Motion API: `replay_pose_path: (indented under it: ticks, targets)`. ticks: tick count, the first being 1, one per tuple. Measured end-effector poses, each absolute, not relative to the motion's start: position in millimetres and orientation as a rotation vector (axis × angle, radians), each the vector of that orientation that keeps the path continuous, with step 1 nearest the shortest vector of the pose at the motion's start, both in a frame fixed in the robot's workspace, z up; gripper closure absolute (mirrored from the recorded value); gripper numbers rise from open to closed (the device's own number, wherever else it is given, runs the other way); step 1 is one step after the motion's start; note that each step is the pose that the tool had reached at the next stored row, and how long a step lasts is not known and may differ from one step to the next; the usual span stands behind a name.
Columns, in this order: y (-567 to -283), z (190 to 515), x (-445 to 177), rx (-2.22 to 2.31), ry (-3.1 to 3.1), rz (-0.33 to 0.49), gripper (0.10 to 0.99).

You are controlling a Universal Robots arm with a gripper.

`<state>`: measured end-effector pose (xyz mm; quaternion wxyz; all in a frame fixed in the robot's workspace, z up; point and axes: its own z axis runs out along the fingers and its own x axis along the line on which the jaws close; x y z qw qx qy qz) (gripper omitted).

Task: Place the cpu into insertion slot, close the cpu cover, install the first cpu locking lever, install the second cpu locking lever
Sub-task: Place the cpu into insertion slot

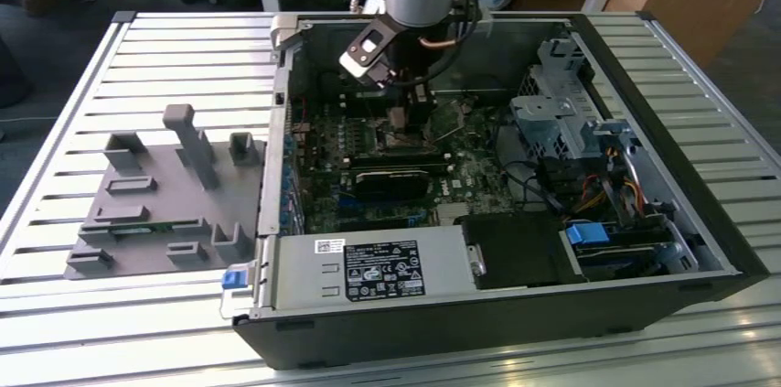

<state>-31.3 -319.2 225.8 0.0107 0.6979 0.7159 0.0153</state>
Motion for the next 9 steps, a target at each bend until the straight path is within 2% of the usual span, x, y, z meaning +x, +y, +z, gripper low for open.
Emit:
replay_pose_path:
  ticks: [9]
  targets:
    - [-318.3,220.2,-32.1,2.191,2.220,0.047,0.545]
